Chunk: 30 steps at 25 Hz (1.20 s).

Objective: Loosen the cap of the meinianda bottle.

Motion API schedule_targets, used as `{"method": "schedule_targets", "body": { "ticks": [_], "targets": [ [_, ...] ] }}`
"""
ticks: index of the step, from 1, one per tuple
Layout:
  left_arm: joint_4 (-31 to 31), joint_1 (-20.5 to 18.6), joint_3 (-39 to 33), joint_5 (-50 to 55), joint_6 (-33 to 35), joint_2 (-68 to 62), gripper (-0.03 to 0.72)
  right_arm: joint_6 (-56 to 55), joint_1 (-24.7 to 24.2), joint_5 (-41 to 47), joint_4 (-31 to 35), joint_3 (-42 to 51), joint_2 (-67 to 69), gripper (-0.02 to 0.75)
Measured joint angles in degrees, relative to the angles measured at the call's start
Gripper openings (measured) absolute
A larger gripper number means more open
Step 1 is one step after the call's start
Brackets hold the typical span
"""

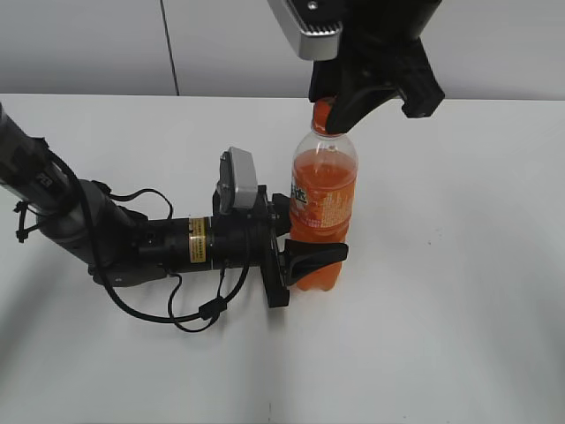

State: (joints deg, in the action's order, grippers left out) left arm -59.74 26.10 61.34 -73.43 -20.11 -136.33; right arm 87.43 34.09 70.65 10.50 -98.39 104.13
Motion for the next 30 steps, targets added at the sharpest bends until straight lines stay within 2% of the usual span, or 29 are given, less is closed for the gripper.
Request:
{"method": "schedule_targets", "body": {
  "ticks": [7,16,21,25,30],
  "targets": [
    [0.0,0.0,0.0,0.0,0.0,0.0,0.384,9.59,0.0,0.0,0.55,0.0,-0.05,0.269],
    [-0.26,0.0,0.0,-0.06,0.02,0.0,0.384,3.81,0.0,0.0,1.32,0.0,-0.05,0.275],
    [-0.03,0.0,0.0,-0.03,-0.15,0.0,0.384,-1.95,0.0,-0.2,2.45,0.0,-0.05,0.433],
    [0.02,0.0,0.0,-0.03,-0.16,0.0,0.384,-5.01,0.0,-0.25,2.52,0.0,-0.17,0.473],
    [0.02,0.0,0.0,-0.03,-0.21,0.0,0.384,-19.02,0.0,-1.04,2.38,0.0,-2.44,0.559]
  ]
}}
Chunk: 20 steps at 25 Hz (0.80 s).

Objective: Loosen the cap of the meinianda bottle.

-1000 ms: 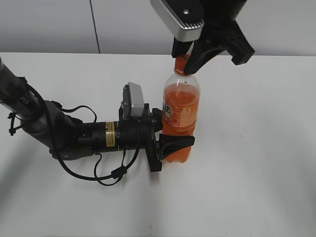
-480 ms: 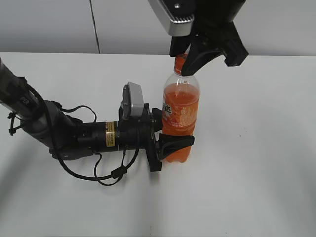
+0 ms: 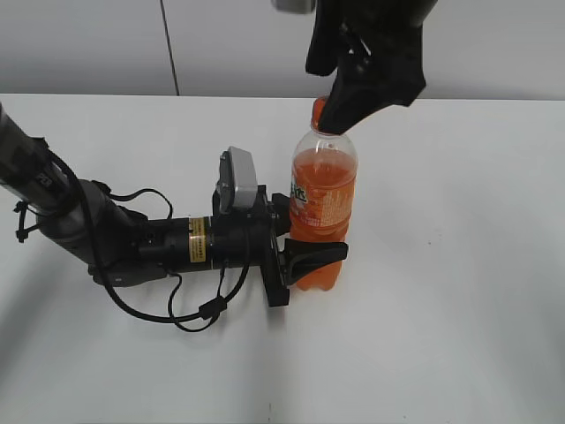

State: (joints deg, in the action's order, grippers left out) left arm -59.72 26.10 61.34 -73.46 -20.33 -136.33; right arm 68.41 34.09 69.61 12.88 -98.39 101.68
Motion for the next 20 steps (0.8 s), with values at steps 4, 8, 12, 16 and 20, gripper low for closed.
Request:
{"method": "schedule_targets", "body": {
  "ticks": [4,8,12,16,20],
  "targets": [
    [0.05,0.0,0.0,0.0,0.0,0.0,0.384,-23.75,0.0,-2.68,0.04,-0.32,-1.8,0.581],
    [0.05,0.0,0.0,0.0,0.0,0.0,0.384,-49.25,0.0,-0.7,-1.16,-0.61,-1.87,0.581],
    [0.1,0.0,0.0,0.05,0.0,0.0,0.384,-67.35,0.0,-0.01,-6.32,-0.61,-1.87,0.581],
    [0.1,0.0,0.0,0.05,0.0,0.0,0.384,-75.91,0.0,-0.01,-8.28,-0.61,-1.87,0.581],
    [0.1,0.0,0.0,0.05,0.0,0.0,0.384,-77.86,0.0,0.06,-7.02,-0.61,-1.81,0.581]
  ]
}}
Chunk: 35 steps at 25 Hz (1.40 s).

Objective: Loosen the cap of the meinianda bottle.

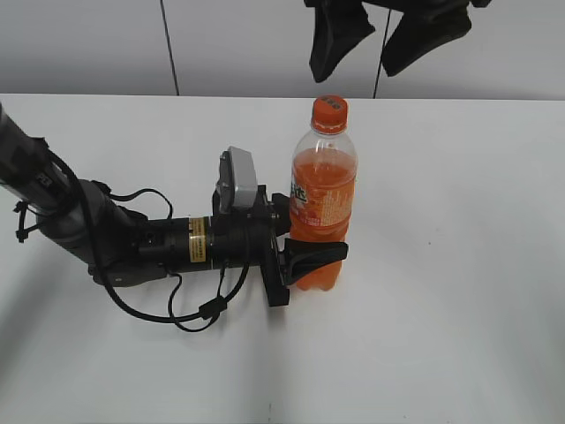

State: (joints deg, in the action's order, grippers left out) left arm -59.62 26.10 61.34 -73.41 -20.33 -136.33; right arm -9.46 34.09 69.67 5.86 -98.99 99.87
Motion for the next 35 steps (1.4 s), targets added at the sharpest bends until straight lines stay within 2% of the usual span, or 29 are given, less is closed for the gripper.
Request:
{"method": "schedule_targets", "body": {
  "ticks": [5,23,26,29,31,35],
  "targets": [
    [0.0,0.0,0.0,0.0,-0.05,0.0,0.384,-0.19,0.0,0.0,2.27,0.0,1.79,0.581],
    [0.04,0.0,0.0,0.0,-0.11,0.0,0.384,1.95,0.0,0.0,3.99,0.0,5.21,0.578],
    [0.04,0.0,0.0,0.0,-0.16,0.0,0.384,2.68,0.0,0.0,3.99,0.0,5.23,0.523],
    [0.04,0.0,0.0,0.0,-0.16,0.0,0.384,3.19,0.0,0.0,3.99,0.0,5.23,0.401],
    [0.04,0.0,0.0,0.0,-0.16,0.0,0.384,3.92,0.0,0.0,3.99,0.0,5.23,0.288],
    [0.11,0.0,0.0,0.0,-0.21,0.0,0.384,7.45,0.0,-0.05,3.8,0.0,5.23,0.281]
  ]
}}
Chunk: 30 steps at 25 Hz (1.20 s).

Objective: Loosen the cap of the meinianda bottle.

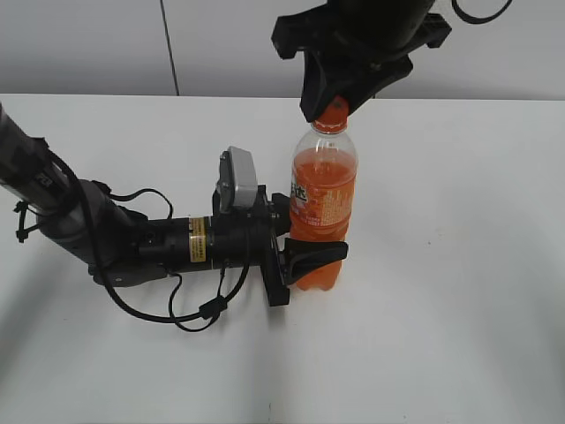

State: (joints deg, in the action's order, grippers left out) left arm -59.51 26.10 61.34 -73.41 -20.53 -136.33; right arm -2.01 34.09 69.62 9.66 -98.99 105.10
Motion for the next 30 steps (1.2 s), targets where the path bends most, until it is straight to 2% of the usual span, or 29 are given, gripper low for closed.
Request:
{"method": "schedule_targets", "body": {
  "ticks": [6,16,30],
  "targets": [
    [0.0,0.0,0.0,0.0,0.0,0.0,0.384,10.24,0.0,0.0,0.07,0.0,0.0,0.281],
    [0.0,0.0,0.0,0.0,0.0,0.0,0.384,40.75,0.0,0.06,-0.18,0.0,0.0,0.28],
    [-0.16,0.0,0.0,0.0,0.21,0.0,0.384,66.78,0.01,0.68,0.52,0.0,0.0,0.28]
  ]
}}
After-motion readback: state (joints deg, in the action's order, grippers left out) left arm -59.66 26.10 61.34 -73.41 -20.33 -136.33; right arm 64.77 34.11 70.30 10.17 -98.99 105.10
